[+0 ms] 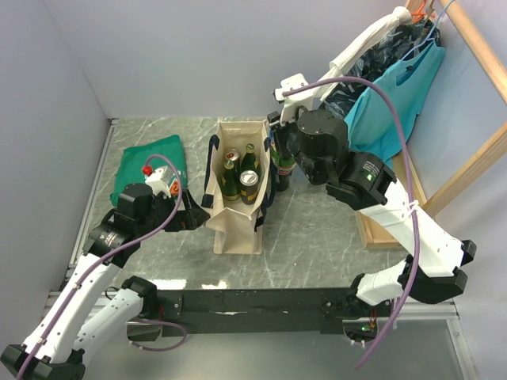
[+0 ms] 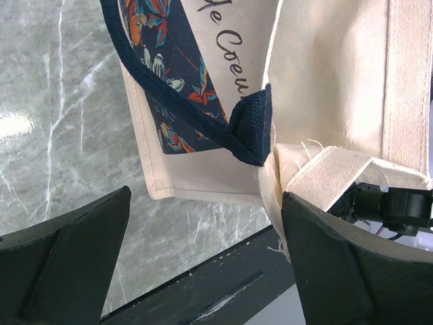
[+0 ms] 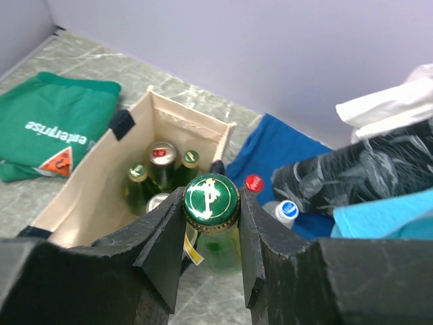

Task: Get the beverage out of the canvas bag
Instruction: Place the drink at the center of the board.

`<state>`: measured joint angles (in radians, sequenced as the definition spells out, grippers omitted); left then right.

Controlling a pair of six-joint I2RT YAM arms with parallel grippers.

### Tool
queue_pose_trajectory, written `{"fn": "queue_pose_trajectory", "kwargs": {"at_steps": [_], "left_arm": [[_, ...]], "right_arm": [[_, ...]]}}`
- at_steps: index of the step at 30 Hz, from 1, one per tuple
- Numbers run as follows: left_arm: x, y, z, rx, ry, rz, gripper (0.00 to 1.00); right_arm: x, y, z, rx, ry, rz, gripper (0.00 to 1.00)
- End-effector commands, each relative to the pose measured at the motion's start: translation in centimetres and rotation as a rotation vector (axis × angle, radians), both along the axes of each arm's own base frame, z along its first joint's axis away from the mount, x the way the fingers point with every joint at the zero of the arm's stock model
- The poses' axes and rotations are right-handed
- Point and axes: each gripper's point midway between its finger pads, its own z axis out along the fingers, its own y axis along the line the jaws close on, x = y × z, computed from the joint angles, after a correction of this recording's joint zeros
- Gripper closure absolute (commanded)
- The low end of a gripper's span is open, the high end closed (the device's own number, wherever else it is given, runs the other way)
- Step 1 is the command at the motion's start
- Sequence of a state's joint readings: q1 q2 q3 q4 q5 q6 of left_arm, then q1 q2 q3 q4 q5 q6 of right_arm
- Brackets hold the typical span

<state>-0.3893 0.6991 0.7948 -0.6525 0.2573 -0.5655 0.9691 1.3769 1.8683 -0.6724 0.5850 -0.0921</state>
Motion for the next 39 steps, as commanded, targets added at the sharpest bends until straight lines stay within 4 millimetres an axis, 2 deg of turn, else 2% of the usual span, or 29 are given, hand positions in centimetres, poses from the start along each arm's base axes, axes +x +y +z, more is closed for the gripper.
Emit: {"fn": "queue_pose_trajectory", "kwargs": {"at_steps": [1, 3, 9, 11, 12, 22, 24, 26, 27, 29, 30, 32, 34, 35, 36, 38, 39], "left_arm": [[0.3, -0.1, 0.3, -0.008, -0.013, -0.004, 0.01], [0.3, -0.1, 0.3, -0.008, -0.013, -0.003, 0.01], [0.2, -0.2, 0.3, -0.010, -0.014, -0.009, 0.01], [0.2, -0.1, 0.4, -0.012, -0.020, -0.011, 0.01], [0.2, -0.2, 0.6, -0.016, -0.027, -0.012, 0.01], [0.1, -0.3, 0.7, -0.022, -0.031, -0.019, 0.01], [0.1, -0.3, 0.6, -0.020, -0.029, -0.017, 0.01], [0.1, -0.3, 0.6, -0.021, -0.032, -0.017, 0.01], [0.1, -0.2, 0.6, -0.020, -0.032, -0.016, 0.01], [0.1, -0.2, 0.7, -0.021, -0.033, -0.016, 0.01], [0.1, -0.2, 0.6, -0.020, -0.032, -0.016, 0.00], [0.1, -0.2, 0.6, -0.021, -0.031, -0.014, 0.00], [0.1, -0.2, 0.7, -0.022, -0.034, -0.014, 0.00], [0.2, -0.2, 0.7, -0.021, -0.033, -0.013, 0.01], [0.1, -0.2, 0.7, -0.022, -0.034, -0.014, 0.01], [0.2, -0.2, 0.7, -0.022, -0.036, -0.011, 0.01], [0.1, -0.1, 0.7, -0.021, -0.034, -0.009, 0.00]], "right_arm": [[-0.4, -3.3, 6.0, 0.183, -0.155, -0.093, 1.00], [-0.3, -3.9, 5.8, 0.199, -0.150, -0.108, 1.00], [0.9, -5.3, 3.7, 0.237, -0.110, -0.130, 1.00], [1.1, -5.3, 2.7, 0.242, -0.093, -0.118, 1.00], [1.3, -5.9, 2.5, 0.240, -0.094, -0.133, 1.00], [2.5, -7.4, -2.2, 0.278, -0.021, -0.190, 1.00], [2.7, -7.5, -3.4, 0.273, -0.007, -0.200, 1.00], [2.8, -7.6, -3.7, 0.294, -0.012, -0.207, 1.00], [3.0, -7.5, -5.0, 0.281, 0.002, -0.217, 1.00], [3.2, -7.4, -5.5, 0.304, -0.004, -0.219, 1.00], [3.3, -7.3, -6.7, 0.294, 0.011, -0.220, 1.00], [3.5, -7.1, -7.1, 0.320, 0.005, -0.220, 1.00], [3.6, -6.9, -8.6, 0.319, 0.018, -0.223, 1.00], [3.8, -6.8, -8.5, 0.341, 0.001, -0.220, 1.00], [3.9, -6.8, -9.7, 0.333, 0.012, -0.224, 1.00], [4.1, -6.7, -9.8, 0.371, -0.013, -0.223, 1.00], [4.1, -6.7, -10.8, 0.369, -0.004, -0.225, 1.00]]}}
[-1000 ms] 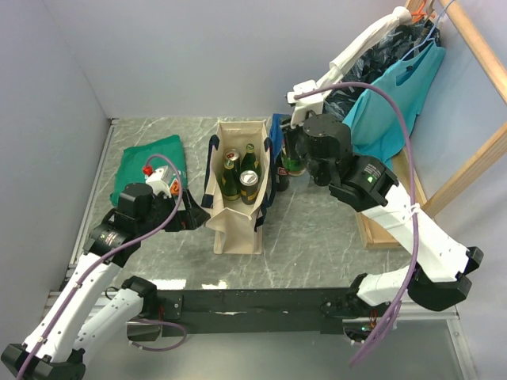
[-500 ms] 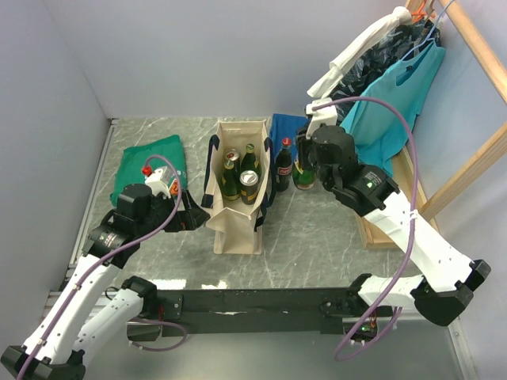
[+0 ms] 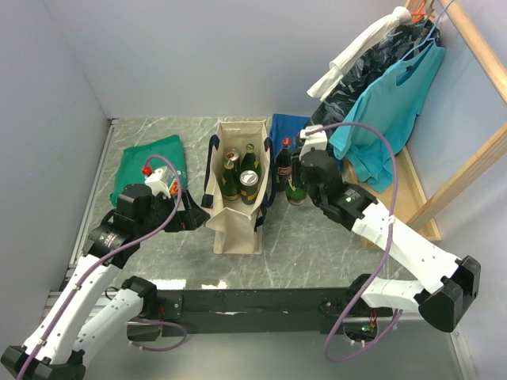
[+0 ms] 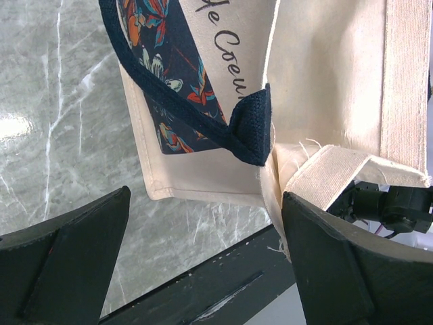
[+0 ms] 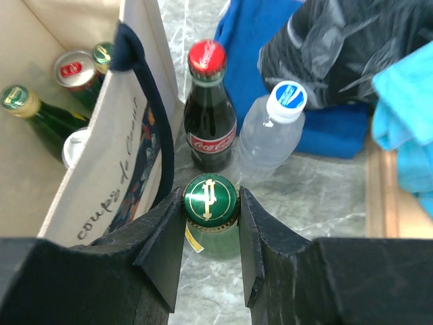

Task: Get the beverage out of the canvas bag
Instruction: Place the drink at the center of the board.

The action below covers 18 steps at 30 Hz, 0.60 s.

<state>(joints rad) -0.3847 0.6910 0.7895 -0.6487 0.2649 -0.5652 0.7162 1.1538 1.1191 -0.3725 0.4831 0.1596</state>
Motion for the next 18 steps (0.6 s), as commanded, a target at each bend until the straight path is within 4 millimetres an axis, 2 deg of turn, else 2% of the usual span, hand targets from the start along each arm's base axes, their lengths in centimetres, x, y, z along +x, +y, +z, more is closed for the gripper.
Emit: {"fn": "queue_pose_trajectory", "kwargs": {"at_steps": [1, 2, 3, 14, 18], "left_arm": [[0.2, -0.1, 0.7, -0.016, -0.031, -0.007, 0.00], [0.2, -0.1, 0.8, -0.016, -0.032, -0.006, 0.00], [0.2, -0.1, 0.7, -0.016, -0.032, -0.006, 0.00], [0.3, -0.1, 0.7, -0.014, -0.031, -0.001, 0.00], [0.3, 0.0, 0.8, -0.015, -0.033, 0.001, 0.00]], "right_arm": [[1.2, 0.0, 7.3, 0.264, -0.271, -0.050, 1.00], [1.2, 0.0, 7.5, 0.285, -0.294, -0.048, 1.00], [1.3, 0.1, 6.8, 0.290, -0.300, -0.049, 1.00], [2.3, 1.1, 4.2, 0.349, -0.325, -0.041, 1.00], [2.7, 1.6, 3.8, 0.372, -0.332, -0.035, 1.00]]}}
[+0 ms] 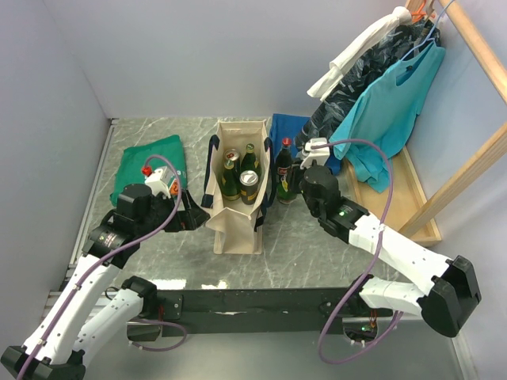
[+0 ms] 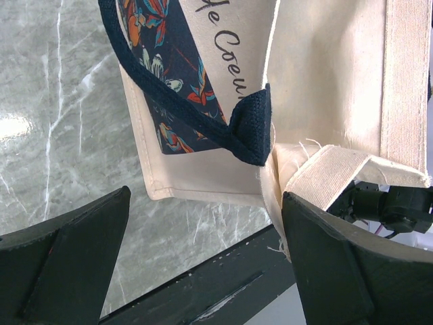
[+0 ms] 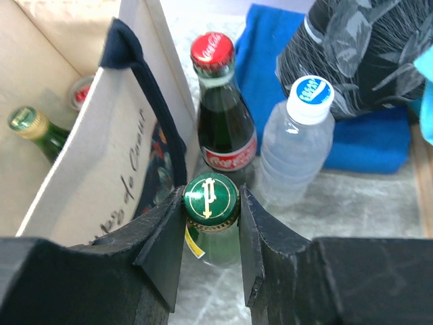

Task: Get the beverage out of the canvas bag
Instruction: Place the drink at the center of the board.

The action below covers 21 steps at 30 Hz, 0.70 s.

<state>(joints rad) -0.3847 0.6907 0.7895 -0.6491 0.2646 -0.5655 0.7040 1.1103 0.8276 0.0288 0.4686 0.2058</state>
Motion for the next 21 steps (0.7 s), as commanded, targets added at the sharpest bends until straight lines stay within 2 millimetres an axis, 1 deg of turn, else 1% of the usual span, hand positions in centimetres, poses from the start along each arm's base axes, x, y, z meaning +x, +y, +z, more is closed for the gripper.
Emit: {"fn": "queue_pose_trajectory", "kwargs": {"at_steps": [1, 11, 21], "left_arm": [[0.3, 0.0, 0.8, -0.016, -0.033, 0.003, 0.01], [0.4, 0.1, 0.7, -0.012, -0.030, 0.006, 0.00], [0.4, 0.2, 0.6, -0.011, -0.029, 0.010, 0.01]], "right_arm": [[1.7, 0.8, 7.5, 0.232, -0.233, -0.027, 1.00], [2.8, 2.0, 5.9, 0.210, -0.189, -0.013, 1.00], [3.5, 2.4, 4.6, 0.169, -0.157, -0.015, 1.00]]}}
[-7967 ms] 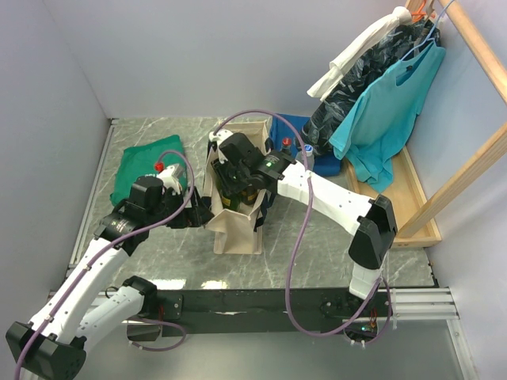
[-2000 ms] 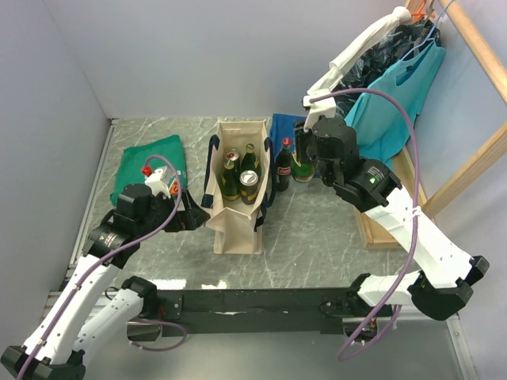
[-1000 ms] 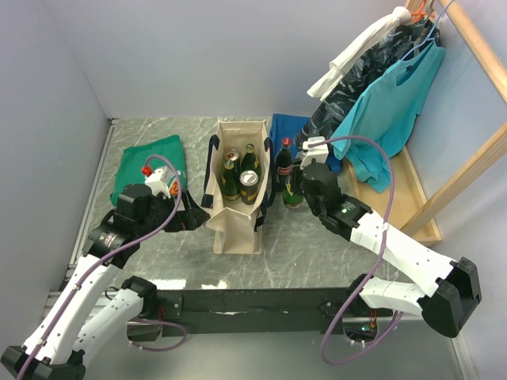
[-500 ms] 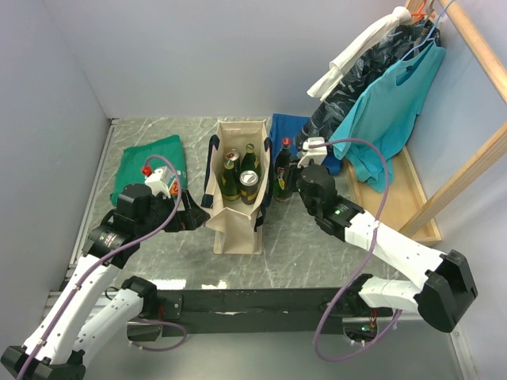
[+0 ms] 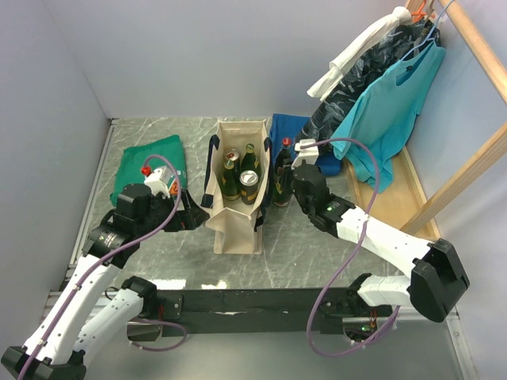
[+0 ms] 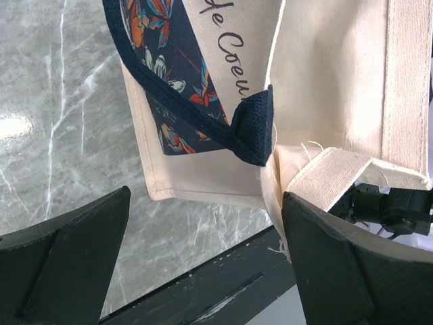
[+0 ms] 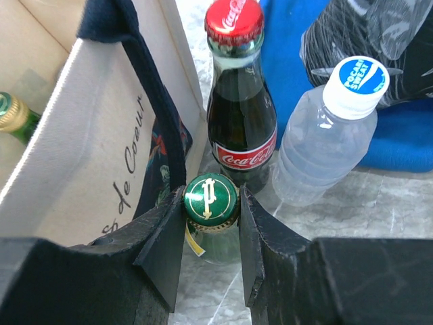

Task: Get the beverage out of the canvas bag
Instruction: Place the drink at the center of the board.

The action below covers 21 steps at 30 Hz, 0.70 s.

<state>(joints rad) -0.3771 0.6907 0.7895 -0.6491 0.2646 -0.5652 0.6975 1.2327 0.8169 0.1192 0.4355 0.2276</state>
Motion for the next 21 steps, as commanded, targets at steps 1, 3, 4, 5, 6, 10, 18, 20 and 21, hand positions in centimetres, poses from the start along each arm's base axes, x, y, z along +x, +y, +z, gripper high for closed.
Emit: {"fn": "queue_pose_trajectory", "kwargs": {"at_steps": [1, 3, 4, 5, 6, 10, 18, 20, 21], "left_arm": [[0.3, 0.0, 0.6, -0.012, -0.028, 0.005, 0.00], [0.3, 0.1, 0.7, -0.012, -0.030, 0.012, 0.01], [0.4, 0.1, 0.7, -0.012, -0.032, 0.012, 0.01], [0.4, 0.1, 0.6, -0.011, -0.029, 0.013, 0.01], [0.4, 0.1, 0.7, -0.011, -0.029, 0.013, 0.00], [0.4, 0.1, 0.5, -0.008, -0.020, 0.015, 0.01], [0.5, 0.2, 0.5, -0.007, -0.021, 0.016, 0.01], [0.5, 0.2, 0.5, -0.004, -0.022, 0.020, 0.00], [0.5, 0.2, 0.5, -0.007, -0.019, 0.020, 0.01]], "right_arm": [[2.0, 0.7, 7.4, 0.167, -0.196, -0.039, 1.00], [2.0, 0.7, 7.2, 0.167, -0.194, -0.043, 1.00], [2.2, 0.5, 7.1, 0.163, -0.192, -0.055, 1.00], [2.3, 0.6, 7.2, 0.166, -0.193, -0.052, 1.00], [2.3, 0.7, 7.3, 0.167, -0.195, -0.049, 1.00], [2.7, 0.7, 7.1, 0.162, -0.203, -0.063, 1.00], [3.2, 1.0, 6.7, 0.148, -0.200, -0.069, 1.00], [3.4, 1.2, 6.6, 0.138, -0.197, -0.066, 1.00], [3.4, 1.3, 6.6, 0.137, -0.199, -0.064, 1.00]]}}
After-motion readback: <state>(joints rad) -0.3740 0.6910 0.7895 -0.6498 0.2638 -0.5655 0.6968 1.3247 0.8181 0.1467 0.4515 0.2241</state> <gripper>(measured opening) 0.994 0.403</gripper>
